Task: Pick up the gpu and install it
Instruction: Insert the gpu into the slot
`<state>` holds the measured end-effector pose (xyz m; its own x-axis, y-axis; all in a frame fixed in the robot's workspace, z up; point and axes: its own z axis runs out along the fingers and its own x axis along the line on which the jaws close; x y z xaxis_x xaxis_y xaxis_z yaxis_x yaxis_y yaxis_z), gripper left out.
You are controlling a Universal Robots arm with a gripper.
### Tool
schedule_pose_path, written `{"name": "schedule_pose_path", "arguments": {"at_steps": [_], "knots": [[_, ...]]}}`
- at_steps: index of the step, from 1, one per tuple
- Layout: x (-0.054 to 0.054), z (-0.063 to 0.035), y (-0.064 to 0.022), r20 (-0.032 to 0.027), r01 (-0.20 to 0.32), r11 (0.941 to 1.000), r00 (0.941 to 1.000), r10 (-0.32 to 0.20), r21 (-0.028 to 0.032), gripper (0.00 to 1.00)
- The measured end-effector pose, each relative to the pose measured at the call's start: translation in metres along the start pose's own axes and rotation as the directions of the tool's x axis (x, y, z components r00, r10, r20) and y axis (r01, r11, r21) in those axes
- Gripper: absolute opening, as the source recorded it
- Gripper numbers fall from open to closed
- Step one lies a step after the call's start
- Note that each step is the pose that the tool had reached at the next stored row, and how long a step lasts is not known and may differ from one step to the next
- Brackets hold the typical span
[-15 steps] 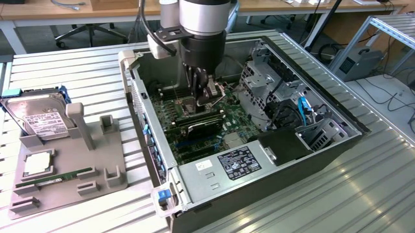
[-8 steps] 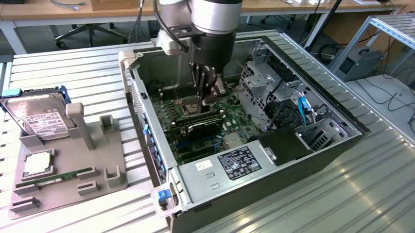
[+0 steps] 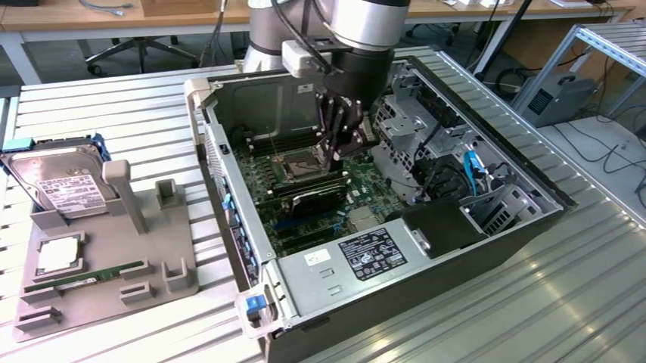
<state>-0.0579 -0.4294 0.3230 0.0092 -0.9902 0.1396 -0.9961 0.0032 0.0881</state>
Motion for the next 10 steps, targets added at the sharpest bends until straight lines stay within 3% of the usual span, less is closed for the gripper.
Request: {"name": "schedule_pose_path", "arguments": {"at_steps": [5, 7, 10], "knots": [[0.0, -0.0012, -0.021, 0.0001, 0.004, 0.9996, 1.0, -0.004, -0.0278, 0.11], [0.0, -0.0018, -0.0281, 0.0, 0.005, 0.9993, 1.0, -0.005, -0.0364, 0.11], [0.0, -0.0021, -0.0342, 0.0, 0.006, 0.999, 1.0, -0.006, -0.0433, 0.11]]}}
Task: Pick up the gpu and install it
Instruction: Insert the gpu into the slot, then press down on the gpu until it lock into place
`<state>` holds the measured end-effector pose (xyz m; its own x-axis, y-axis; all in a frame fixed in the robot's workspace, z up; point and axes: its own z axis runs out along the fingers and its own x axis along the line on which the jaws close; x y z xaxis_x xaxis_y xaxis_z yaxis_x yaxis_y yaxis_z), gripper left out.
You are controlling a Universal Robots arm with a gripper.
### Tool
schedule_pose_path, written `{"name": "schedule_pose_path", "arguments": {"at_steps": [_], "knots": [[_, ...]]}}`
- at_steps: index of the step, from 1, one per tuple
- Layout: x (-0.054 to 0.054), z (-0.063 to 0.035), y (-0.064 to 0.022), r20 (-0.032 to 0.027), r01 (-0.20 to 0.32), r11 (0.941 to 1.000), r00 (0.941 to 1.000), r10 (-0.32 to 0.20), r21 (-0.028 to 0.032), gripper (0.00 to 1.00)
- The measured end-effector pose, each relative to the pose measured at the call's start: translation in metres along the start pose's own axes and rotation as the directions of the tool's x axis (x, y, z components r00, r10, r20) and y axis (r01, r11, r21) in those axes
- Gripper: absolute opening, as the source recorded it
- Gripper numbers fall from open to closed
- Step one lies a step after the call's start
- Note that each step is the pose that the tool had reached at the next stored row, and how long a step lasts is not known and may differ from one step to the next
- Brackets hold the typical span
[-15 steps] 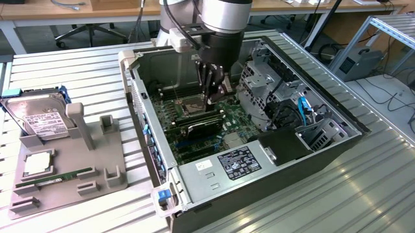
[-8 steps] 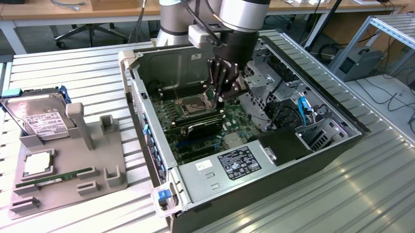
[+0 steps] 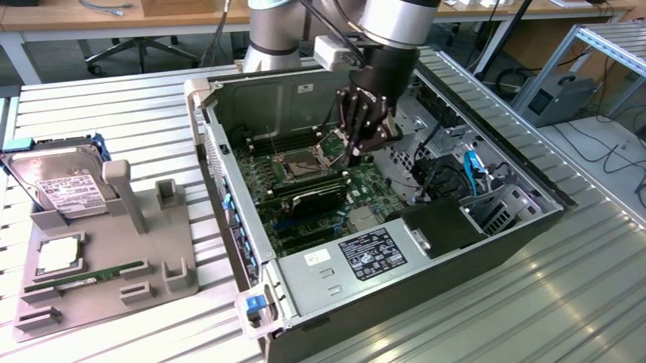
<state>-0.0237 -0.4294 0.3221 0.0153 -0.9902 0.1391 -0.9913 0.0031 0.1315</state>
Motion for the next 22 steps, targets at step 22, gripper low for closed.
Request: {"name": "schedule_pose_path", "arguments": {"at_steps": [22], "knots": [[0.0, -0.0022, -0.0191, 0.0, 0.003, 0.9998, 1.0, -0.003, -0.018, 0.11]]}}
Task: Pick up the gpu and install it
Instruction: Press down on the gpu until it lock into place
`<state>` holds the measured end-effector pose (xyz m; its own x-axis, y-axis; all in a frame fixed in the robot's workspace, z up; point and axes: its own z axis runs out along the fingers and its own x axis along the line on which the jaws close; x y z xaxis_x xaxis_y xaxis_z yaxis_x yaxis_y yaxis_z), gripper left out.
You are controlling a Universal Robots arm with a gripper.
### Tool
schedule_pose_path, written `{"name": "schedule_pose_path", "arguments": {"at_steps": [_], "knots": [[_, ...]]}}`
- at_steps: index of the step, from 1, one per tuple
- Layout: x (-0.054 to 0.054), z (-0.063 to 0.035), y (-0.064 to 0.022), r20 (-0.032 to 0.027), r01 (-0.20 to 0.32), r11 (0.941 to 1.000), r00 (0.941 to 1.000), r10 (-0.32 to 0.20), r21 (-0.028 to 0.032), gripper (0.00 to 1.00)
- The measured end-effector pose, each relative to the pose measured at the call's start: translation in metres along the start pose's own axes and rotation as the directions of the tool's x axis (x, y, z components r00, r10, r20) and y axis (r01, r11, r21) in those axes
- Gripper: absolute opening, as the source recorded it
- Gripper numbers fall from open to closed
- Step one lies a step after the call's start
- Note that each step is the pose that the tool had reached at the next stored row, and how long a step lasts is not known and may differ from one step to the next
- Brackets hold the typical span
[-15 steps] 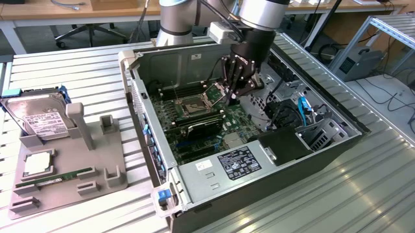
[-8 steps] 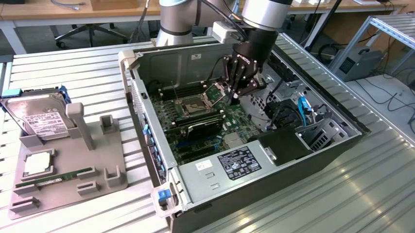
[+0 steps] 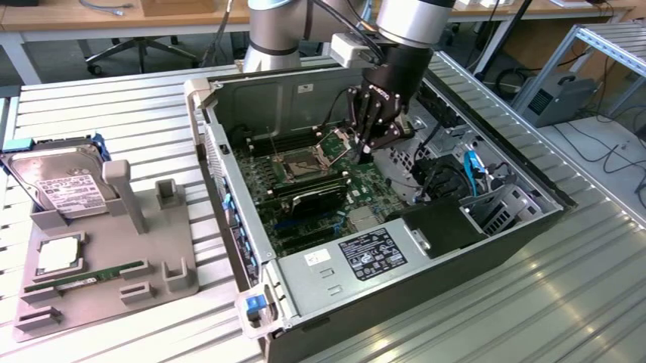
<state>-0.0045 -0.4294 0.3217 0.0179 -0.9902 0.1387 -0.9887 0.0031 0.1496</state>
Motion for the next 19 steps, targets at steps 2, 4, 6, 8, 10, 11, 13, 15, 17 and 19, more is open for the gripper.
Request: {"name": "schedule_pose_path", "arguments": {"at_steps": [2, 4, 6, 8, 10, 11, 13, 15, 17, 19], "knots": [[0.0, 0.0017, 0.0064, 0.0, 0.0, 1.0, 1.0, 0.0, 0.0005, 0.11], [0.0, 0.0026, 0.0103, -0.0001, 0.0, 1.0, 1.0, 0.0, 0.0007, 0.11], [0.0, 0.0032, 0.0131, -0.0002, 0.0, 1.0, 1.0, 0.0, 0.0006, 0.11], [0.0, 0.0038, 0.0155, -0.0001, 0.0, 1.0, 1.0, 0.0, 0.0007, 0.11], [-0.001, 0.0044, 0.0179, -0.0001, 0.0, 1.0, 1.0, 0.0, 0.0007, 0.11], [-0.001, 0.005, 0.0201, -0.0001, 0.0, 1.0, 1.0, 0.0, 0.0007, 0.11], [-0.001, 0.0052, 0.0211, -0.0001, 0.0, 1.0, 1.0, 0.0, 0.0008, 0.11], [-0.001, 0.0055, 0.0214, 0.0002, -0.006, 0.999, 1.0, 0.006, 0.0441, 0.11], [-0.001, 0.006, 0.0215, 0.0009, -0.011, 0.9969, 0.9999, 0.011, 0.0778, 0.11], [-0.001, 0.0061, 0.0214, 0.0011, -0.012, 0.9962, 0.9999, 0.012, 0.0857, 0.11]]}}
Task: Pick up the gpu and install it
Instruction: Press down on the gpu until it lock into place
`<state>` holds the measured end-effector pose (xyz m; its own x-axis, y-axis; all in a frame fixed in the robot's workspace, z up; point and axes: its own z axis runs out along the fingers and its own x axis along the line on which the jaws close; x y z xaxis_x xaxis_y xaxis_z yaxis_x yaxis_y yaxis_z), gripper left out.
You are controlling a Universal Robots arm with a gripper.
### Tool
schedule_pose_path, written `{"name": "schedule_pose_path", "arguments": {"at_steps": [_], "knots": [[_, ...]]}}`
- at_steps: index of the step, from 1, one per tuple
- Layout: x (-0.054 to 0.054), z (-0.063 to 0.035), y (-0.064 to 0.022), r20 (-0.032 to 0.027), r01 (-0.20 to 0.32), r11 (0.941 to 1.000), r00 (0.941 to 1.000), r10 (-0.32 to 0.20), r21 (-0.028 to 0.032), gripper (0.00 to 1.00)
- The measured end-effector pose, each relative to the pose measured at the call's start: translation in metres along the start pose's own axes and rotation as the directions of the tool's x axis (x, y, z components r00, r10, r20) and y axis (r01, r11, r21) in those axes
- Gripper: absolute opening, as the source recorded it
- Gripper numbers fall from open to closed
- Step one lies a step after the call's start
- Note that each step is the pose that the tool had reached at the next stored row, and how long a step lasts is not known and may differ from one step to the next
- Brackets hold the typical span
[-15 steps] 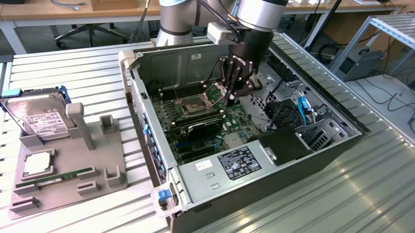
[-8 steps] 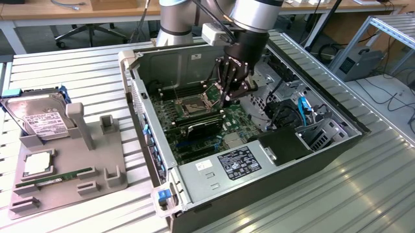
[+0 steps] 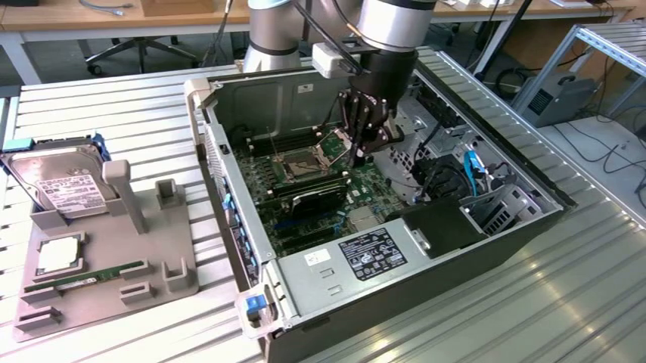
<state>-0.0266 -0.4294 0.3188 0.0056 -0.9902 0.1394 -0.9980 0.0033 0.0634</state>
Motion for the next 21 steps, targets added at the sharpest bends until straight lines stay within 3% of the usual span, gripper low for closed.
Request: {"name": "schedule_pose_path", "arguments": {"at_steps": [2, 3, 7, 11, 12, 21], "knots": [[0.0, -0.0002, 0.0, -0.0004, 0.0, 1.0, 1.0, 0.0, 0.0, 0.11], [0.0001, -0.0003, 0.0001, 0.0066, 0.0, 1.0, 1.0, 0.0, 0.0, 0.11], [0.0, -0.0001, 0.0, 0.0775, 0.005, 1.0, 0.997, -0.005, 0.0005, 0.11], [0.0001, -0.0001, 0.0001, 0.1499, 0.009, 1.0, 0.9887, -0.009, 0.0015, 0.11], [0.0001, -0.0001, 0.0001, 0.1627, 0.01, 0.9999, 0.9866, -0.01, 0.0017, 0.11], [0.0008, 0.0003, 0.003, 0.1645, 0.01, 0.9999, 0.9863, -0.01, 0.0018, 0.11]]}}
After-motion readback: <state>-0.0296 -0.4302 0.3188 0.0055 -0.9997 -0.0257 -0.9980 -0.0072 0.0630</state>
